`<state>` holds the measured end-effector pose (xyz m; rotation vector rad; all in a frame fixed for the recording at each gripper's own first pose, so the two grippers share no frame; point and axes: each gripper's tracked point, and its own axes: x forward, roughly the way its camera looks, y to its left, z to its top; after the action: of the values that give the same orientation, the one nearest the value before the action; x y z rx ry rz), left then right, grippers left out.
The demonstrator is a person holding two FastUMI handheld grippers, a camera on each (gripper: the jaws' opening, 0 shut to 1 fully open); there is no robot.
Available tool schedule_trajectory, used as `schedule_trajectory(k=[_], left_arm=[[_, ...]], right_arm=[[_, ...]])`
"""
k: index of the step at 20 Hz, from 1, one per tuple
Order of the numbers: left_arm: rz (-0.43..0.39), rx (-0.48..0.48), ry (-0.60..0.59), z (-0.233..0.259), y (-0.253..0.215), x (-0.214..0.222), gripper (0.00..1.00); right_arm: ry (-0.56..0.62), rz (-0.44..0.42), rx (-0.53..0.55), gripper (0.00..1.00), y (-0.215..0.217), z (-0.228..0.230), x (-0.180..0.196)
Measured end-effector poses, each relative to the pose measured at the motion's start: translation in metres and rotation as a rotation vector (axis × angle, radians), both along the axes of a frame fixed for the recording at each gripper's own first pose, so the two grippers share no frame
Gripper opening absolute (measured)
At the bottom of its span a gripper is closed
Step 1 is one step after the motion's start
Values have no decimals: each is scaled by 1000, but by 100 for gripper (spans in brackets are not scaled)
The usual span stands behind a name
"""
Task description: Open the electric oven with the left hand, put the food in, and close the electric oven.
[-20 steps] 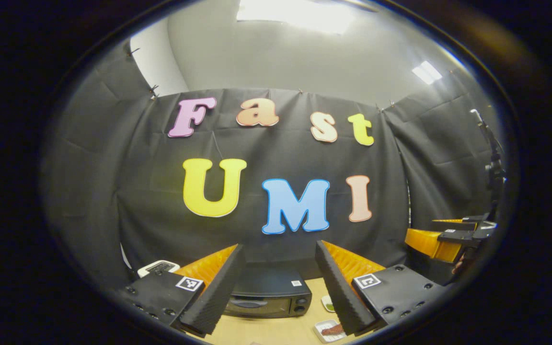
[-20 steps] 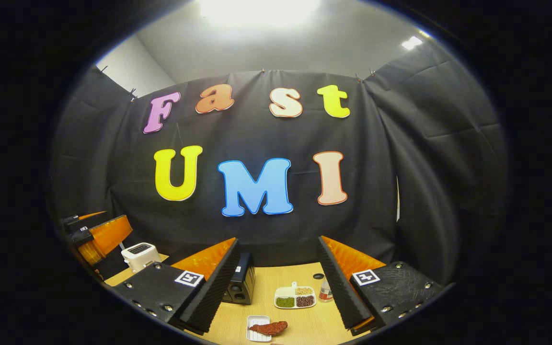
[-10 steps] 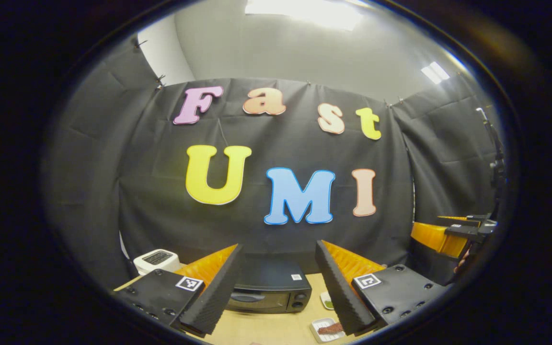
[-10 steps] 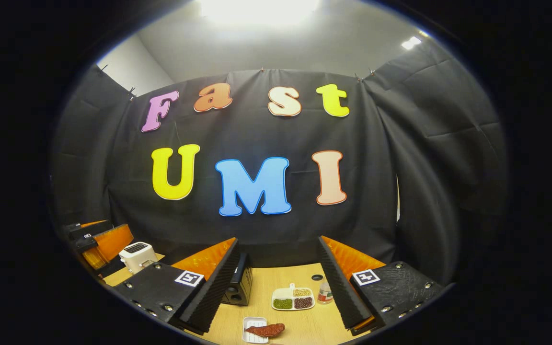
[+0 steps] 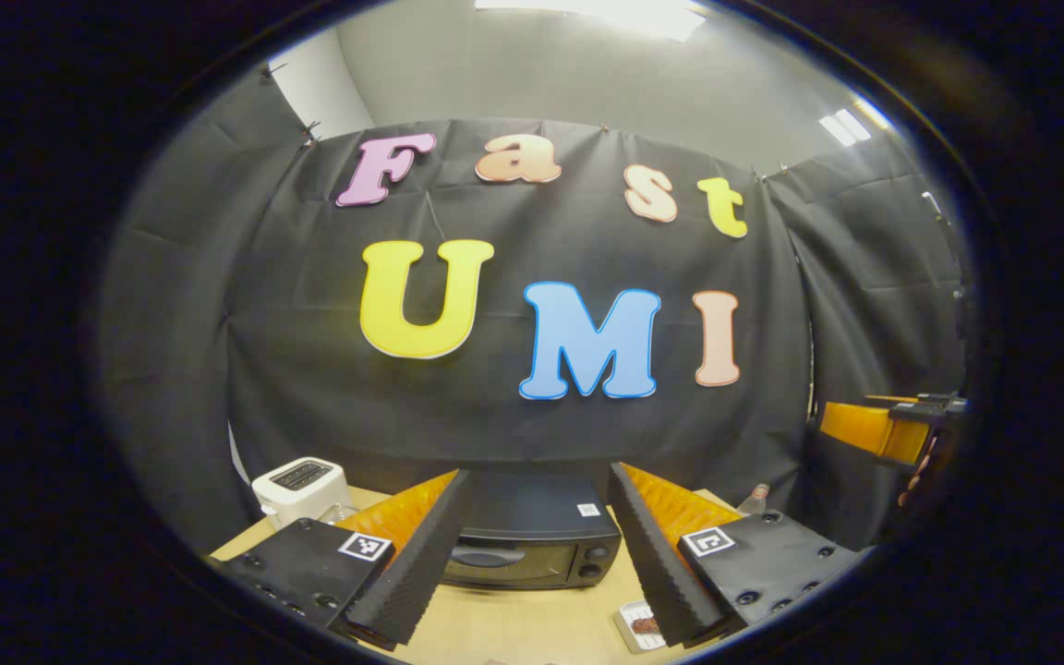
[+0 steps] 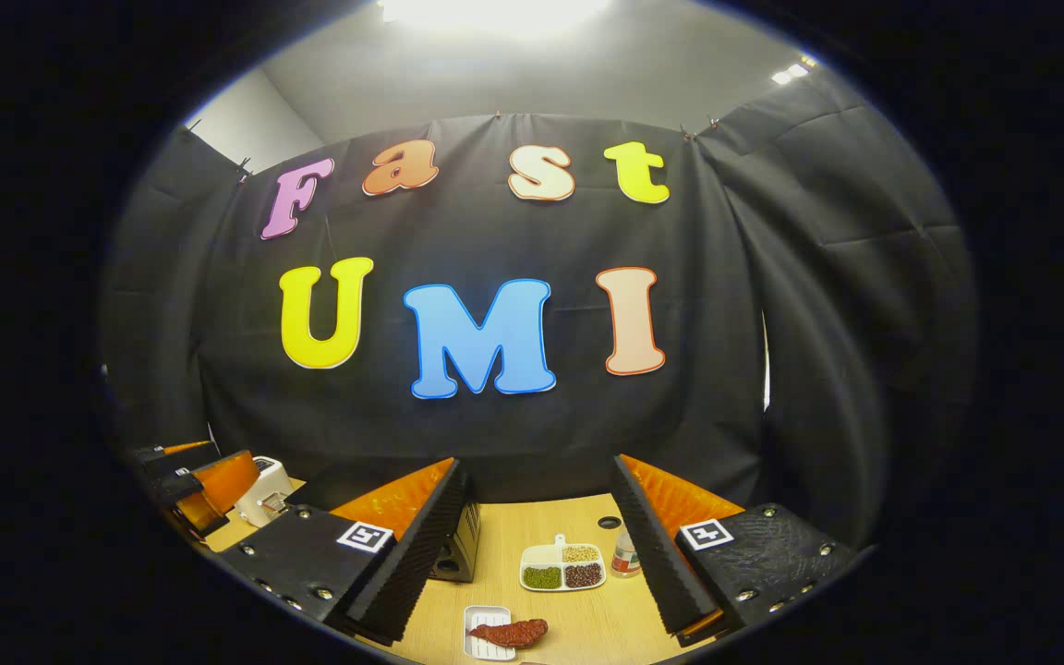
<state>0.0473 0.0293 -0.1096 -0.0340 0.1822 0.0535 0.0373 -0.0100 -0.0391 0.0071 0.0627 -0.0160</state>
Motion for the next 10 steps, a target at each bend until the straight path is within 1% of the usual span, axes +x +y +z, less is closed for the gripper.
schedule_trajectory(k=[1,2,3,4,6,8,9,10], left_arm=[[1,3,27,-12,5,7,98],[5,5,60,-30,9,12,100],[11,-1,98,-46,14,18,95],[13,-16,127,-60,18,25,99],[23,-39,170,-84,26,39,100],[28,-28,206,-104,35,53,96],[27,-15,222,-113,40,62,100],[26,-8,244,-125,43,66,100]], right_arm=[[0,4,-7,98,1,-1,2],[2,7,-14,98,2,-1,4],[4,10,-20,98,1,-4,5],[9,10,-26,98,1,-6,6],[27,4,-35,98,-2,-12,9],[45,-2,-39,97,-6,-18,9],[52,-7,-42,98,-8,-20,9],[58,-16,-44,97,-11,-23,10]])
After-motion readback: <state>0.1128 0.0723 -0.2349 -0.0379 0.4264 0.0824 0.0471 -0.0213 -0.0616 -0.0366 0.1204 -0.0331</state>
